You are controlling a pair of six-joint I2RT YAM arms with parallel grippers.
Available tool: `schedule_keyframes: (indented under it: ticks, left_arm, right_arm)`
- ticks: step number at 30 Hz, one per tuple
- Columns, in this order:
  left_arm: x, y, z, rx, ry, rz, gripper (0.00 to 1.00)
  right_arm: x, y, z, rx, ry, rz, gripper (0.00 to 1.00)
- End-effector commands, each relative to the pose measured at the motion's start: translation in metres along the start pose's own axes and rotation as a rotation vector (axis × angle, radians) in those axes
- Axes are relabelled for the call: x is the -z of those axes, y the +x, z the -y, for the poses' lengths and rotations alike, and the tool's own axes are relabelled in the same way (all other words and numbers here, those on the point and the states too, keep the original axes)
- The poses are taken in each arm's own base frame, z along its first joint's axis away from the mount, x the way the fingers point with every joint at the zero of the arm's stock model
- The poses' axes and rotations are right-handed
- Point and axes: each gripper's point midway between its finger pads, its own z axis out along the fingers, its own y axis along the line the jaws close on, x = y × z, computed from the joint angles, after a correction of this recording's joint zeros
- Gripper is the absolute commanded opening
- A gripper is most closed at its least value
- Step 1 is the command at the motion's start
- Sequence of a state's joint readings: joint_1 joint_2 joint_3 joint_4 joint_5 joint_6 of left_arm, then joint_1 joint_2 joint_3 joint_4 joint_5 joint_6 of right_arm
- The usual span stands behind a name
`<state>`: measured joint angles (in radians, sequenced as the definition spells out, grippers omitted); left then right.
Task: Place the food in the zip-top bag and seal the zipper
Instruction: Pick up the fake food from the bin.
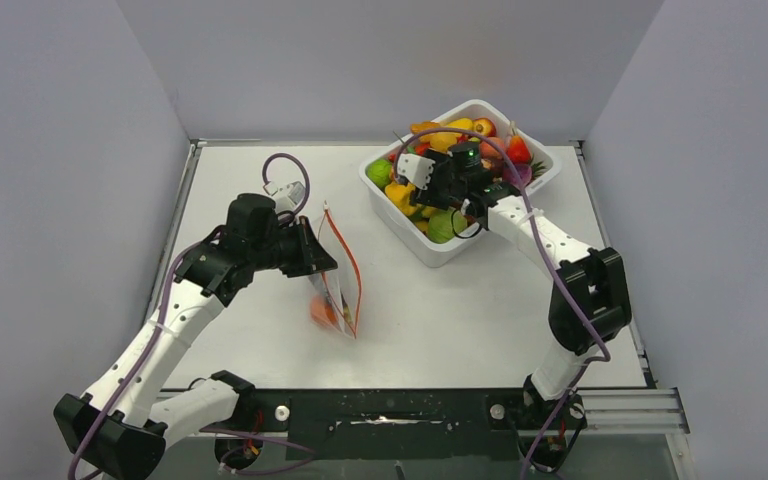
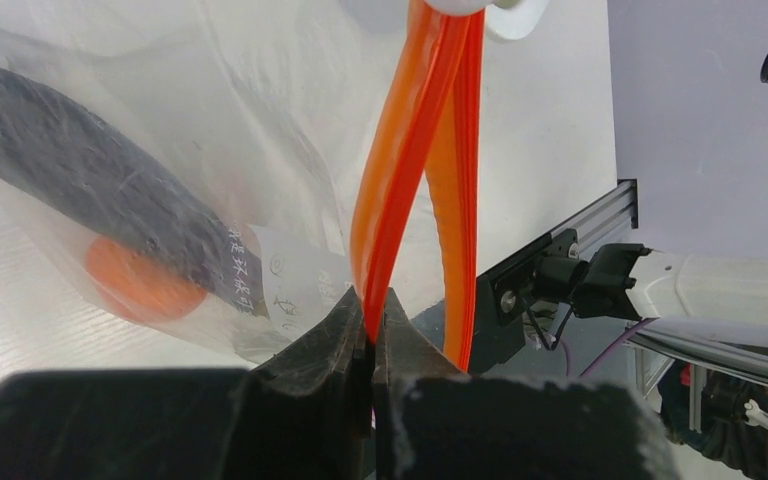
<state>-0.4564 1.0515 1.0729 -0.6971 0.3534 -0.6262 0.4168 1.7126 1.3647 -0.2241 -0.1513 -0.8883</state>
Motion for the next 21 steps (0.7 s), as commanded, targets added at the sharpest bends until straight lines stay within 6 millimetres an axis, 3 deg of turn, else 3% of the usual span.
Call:
schedule_keyframes:
  ticks: [1,13,21]
  left_arm:
    - [0.0083,-0.0126,0.0173,-0.029,0.072,0.056,0.00]
    - [0.0115,-0.0127,0.0178,-0.034,0.074,0.067,0.00]
    - [0.0103,-0.0122,0.0173,-0.028,0.075,0.067,0.00]
  right_arm:
    - [-0.0042,-0.0168,0.0261,0.079,0.109,0.024,0.57]
    - [-0.0127,-0.0089,0.0259,0.130,0.138,-0.021,0.50]
    - [-0.0061,-0.0159,0.0261,0.140,0.161,0.007,0.33]
